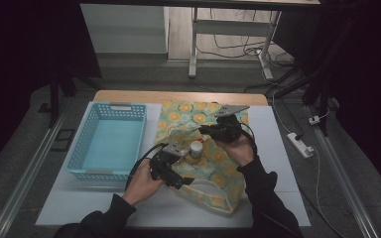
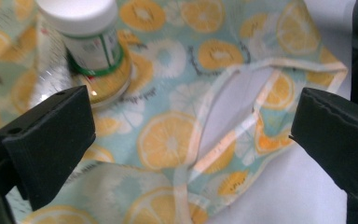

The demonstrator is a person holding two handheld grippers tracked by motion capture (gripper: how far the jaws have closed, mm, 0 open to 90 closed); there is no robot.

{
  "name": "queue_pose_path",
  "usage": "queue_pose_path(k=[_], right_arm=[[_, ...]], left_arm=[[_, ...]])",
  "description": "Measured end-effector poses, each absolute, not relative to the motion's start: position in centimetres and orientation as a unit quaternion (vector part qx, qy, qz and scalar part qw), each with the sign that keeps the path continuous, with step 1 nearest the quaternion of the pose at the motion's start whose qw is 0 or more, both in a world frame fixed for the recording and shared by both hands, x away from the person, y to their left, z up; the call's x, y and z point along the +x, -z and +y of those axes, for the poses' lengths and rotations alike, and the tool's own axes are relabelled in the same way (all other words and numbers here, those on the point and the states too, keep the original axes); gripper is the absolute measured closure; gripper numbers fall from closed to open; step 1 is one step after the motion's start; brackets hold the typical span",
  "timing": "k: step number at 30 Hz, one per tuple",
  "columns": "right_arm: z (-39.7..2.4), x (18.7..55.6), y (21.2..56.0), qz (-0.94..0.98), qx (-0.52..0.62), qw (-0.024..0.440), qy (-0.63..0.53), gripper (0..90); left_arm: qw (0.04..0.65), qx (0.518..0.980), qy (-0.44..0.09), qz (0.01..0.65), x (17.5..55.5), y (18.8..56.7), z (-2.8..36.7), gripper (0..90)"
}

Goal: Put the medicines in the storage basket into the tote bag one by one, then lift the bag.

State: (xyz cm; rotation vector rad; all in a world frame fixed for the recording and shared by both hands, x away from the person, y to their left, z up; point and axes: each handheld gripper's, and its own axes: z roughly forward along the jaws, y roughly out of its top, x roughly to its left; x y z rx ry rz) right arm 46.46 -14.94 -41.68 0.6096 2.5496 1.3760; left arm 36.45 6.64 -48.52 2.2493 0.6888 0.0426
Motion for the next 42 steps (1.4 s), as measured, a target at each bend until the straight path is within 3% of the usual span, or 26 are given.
queue_pose_path(k=[15,33,35,38,42], right_arm=[[-14.8,46.4,41.7,0.859,0.203,0.09,-0.462,89.9],[-14.8,46.5,41.9,0.859,0.204,0.089,-0.46,89.9],[-14.8,46.5,41.9,0.859,0.205,0.09,-0.461,89.8],[-14.8,46.5,41.8,0.858,0.205,0.091,-0.461,89.9],[-14.9,46.5,41.8,0.858,0.205,0.091,-0.462,89.9]], left_arm=[[0.364,0.889,-0.012,0.276,36.5,51.0,5.3,0.1],[0.311,0.909,-0.066,0.27,36.8,53.5,3.7,5.6],[0.316,0.908,-0.067,0.268,36.7,53.5,3.8,8.7],[0.317,0.907,-0.072,0.266,36.8,53.3,4.0,23.6],[0.313,0.91,-0.069,0.262,36.7,53.0,3.9,32.5]])
